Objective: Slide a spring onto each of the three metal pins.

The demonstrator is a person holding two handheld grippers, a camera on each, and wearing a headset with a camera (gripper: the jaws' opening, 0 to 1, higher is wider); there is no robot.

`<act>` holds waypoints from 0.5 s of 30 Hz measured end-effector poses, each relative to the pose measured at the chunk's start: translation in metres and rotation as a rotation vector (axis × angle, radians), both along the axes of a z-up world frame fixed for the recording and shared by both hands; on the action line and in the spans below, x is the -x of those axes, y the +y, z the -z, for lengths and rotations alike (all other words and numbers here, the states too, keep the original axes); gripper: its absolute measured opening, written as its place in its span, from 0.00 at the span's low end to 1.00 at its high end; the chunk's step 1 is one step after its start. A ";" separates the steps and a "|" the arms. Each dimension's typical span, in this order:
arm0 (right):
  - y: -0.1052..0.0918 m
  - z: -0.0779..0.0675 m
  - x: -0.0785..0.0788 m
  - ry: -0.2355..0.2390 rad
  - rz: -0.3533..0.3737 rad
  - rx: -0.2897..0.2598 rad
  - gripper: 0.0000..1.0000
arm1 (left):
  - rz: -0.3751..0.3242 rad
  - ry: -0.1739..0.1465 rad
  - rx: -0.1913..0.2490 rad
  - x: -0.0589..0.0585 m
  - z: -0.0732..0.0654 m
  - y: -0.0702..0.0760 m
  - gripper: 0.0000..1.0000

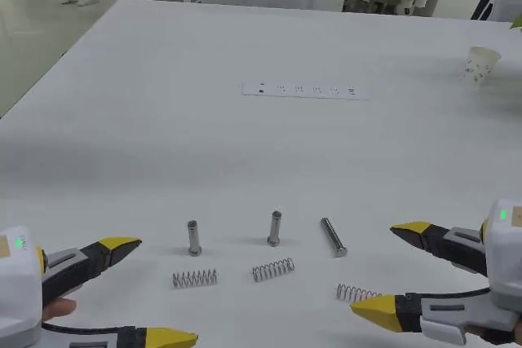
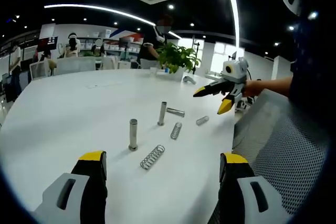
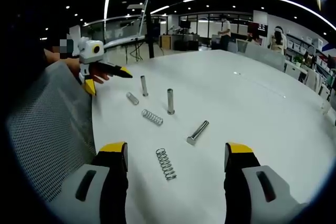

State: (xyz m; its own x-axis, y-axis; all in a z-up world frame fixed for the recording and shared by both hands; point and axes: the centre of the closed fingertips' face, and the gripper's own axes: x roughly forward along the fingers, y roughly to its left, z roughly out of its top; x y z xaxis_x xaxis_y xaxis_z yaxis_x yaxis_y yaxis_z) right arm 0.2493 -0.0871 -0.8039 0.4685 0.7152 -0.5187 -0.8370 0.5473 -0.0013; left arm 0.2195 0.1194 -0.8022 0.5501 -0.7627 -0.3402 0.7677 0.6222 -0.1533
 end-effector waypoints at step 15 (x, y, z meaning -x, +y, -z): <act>-0.001 0.002 0.001 0.007 -0.008 0.009 0.75 | 0.008 -0.001 -0.006 -0.001 0.000 -0.001 0.86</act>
